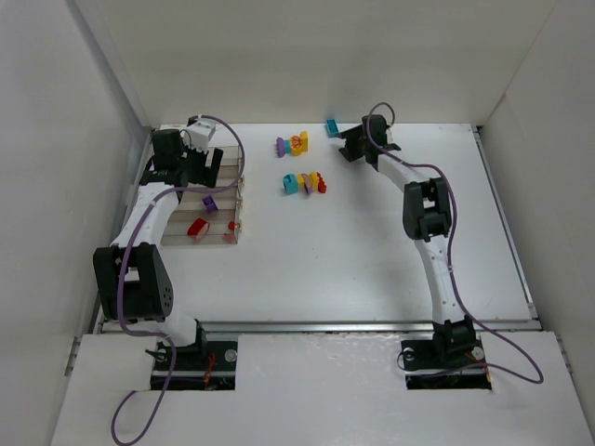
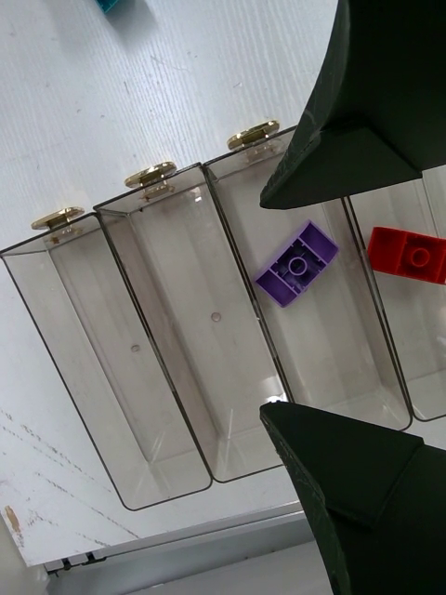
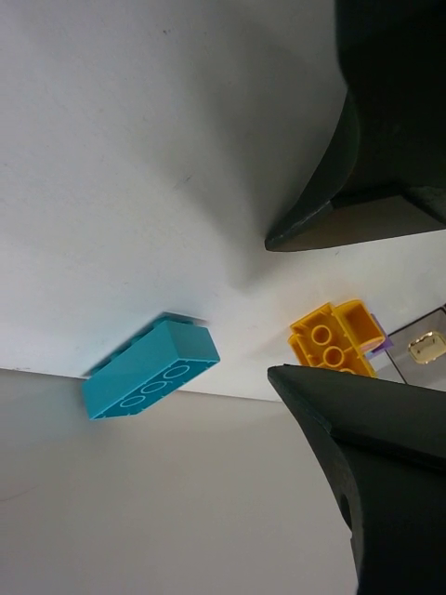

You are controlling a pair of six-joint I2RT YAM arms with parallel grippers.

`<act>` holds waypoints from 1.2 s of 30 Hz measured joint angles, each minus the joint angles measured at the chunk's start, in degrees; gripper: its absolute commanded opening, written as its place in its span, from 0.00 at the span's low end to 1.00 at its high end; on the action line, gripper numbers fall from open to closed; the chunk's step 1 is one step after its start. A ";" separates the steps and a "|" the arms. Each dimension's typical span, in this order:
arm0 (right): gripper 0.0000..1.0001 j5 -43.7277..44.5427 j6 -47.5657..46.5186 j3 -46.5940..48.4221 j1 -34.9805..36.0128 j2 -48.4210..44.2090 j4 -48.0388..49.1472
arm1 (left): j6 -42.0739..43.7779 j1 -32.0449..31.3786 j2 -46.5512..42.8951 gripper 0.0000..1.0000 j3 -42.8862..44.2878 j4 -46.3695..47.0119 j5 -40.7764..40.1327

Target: Sort the legos into containers by color

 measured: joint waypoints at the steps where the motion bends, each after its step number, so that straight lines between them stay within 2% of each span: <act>1: 0.58 0.00 0.02 0.13 0.00 0.09 0.00 | 0.00 0.00 0.00 0.82 0.00 0.00 0.00; 7: 0.58 0.00 -0.26 0.26 0.00 0.11 0.00 | 0.00 0.00 0.00 0.82 0.00 0.00 -0.04; 11: 0.59 0.20 -3.96 1.73 0.00 0.46 -0.44 | 0.00 0.00 0.00 0.82 0.00 0.00 -0.04; 12: 0.68 0.26 -6.64 2.67 0.00 0.55 -0.50 | 0.00 0.00 0.00 0.82 0.00 0.00 -0.04; 17: 0.88 3.13 -19.89 7.08 0.00 0.55 -1.38 | 0.00 0.00 0.00 0.82 0.00 0.00 -0.04; 19: 1.00 3.93 -24.96 9.31 0.00 0.55 -1.31 | 0.00 0.00 0.00 0.82 0.00 0.00 -0.02; 24: 1.00 4.50 -32.41 15.04 0.00 1.81 -0.98 | 0.02 0.00 0.04 0.82 0.02 0.00 0.00; 28: 1.00 4.07 -31.61 18.18 0.00 4.72 -0.22 | 0.02 0.00 0.76 0.82 0.35 -0.17 0.00; 36: 1.00 4.76 -19.78 18.29 0.00 10.21 3.15 | 0.02 0.00 2.69 0.82 2.60 -2.12 -0.02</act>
